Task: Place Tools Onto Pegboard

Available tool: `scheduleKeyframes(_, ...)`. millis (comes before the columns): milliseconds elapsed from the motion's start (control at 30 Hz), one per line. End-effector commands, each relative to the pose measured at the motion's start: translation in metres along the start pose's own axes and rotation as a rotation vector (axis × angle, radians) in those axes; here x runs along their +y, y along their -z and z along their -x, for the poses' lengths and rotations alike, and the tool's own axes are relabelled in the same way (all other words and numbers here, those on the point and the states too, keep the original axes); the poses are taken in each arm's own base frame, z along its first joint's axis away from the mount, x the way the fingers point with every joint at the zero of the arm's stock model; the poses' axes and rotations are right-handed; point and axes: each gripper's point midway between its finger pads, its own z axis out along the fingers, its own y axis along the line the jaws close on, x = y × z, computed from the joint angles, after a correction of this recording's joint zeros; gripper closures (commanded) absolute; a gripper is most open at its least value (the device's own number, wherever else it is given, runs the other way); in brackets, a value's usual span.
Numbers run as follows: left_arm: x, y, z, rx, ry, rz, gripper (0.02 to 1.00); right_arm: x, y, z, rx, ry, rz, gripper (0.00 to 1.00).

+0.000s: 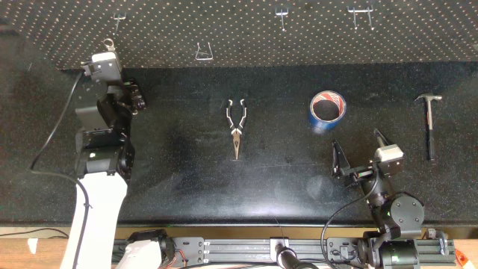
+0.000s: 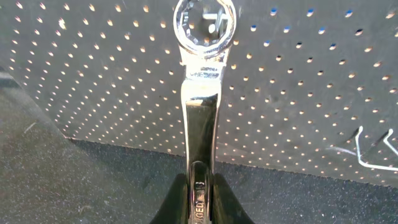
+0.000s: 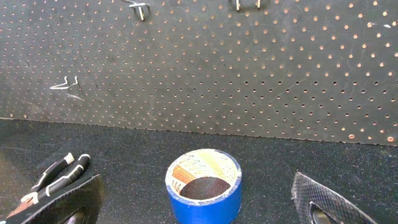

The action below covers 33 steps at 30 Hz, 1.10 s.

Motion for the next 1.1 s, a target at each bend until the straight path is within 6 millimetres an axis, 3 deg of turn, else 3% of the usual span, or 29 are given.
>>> scheduleKeyframes(33,0.004,-0.008,-0.004,0.013,0.016,0.023,0.989,-0.001,0.0,-0.001,0.001,-0.014,-0.006,0.016)
scheduleKeyframes(300,0.003,-0.02,-0.007,0.017,0.016,0.023,0.989,-0.001,0.0,-0.001,0.001,-0.014,-0.006,0.014)
scheduleKeyframes(633,0.011,-0.027,0.006,-0.019,0.03,0.033,0.991,0.0,0.0,-0.001,0.001,-0.014,-0.005,0.016)
scheduleKeyframes(800,0.001,-0.032,0.009,-0.018,0.026,-0.024,0.991,-0.001,0.0,-0.001,0.001,-0.014,-0.006,0.016)
scheduleKeyframes(1100,0.004,-0.017,0.022,-0.049,0.027,-0.01,0.991,-0.001,0.0,-0.001,0.001,-0.014,-0.006,0.014)
